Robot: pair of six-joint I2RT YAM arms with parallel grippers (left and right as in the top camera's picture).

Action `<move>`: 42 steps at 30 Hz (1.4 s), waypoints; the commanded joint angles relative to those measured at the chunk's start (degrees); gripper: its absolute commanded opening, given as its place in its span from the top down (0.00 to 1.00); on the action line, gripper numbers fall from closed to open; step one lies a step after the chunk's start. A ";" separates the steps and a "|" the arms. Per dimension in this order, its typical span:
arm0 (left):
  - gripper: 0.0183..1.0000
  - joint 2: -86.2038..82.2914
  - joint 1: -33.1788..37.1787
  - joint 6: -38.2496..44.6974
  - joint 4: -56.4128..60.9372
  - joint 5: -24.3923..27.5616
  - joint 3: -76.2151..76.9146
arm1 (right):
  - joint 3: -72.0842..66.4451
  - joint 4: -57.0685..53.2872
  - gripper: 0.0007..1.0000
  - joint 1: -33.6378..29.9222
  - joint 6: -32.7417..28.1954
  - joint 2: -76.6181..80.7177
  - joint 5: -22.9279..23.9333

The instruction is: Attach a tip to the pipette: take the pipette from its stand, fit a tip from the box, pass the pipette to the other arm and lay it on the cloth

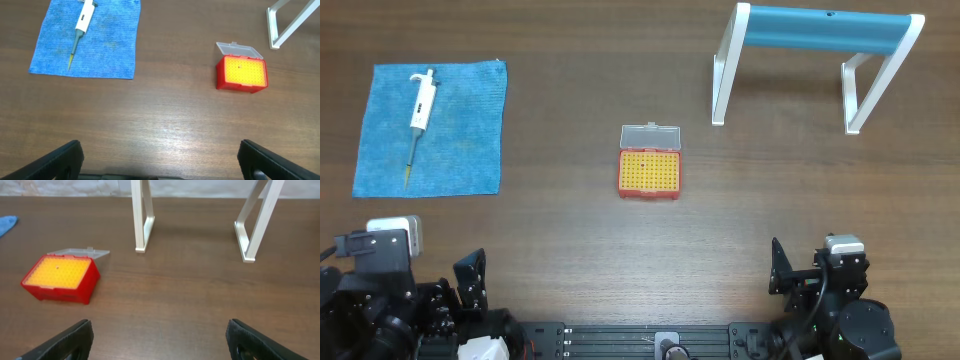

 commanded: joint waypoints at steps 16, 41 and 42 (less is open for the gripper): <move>0.00 -10.69 -6.05 -0.74 7.67 0.92 -10.78 | -0.39 -2.49 0.14 -0.24 0.61 -0.09 0.96; 0.00 -41.59 -9.53 -0.72 101.31 0.17 -91.41 | -0.39 -2.49 0.14 -0.26 0.61 -0.09 0.96; 0.00 -41.59 -9.53 -0.72 99.58 0.17 -91.41 | -0.39 -2.49 0.14 -0.24 0.61 -0.09 0.96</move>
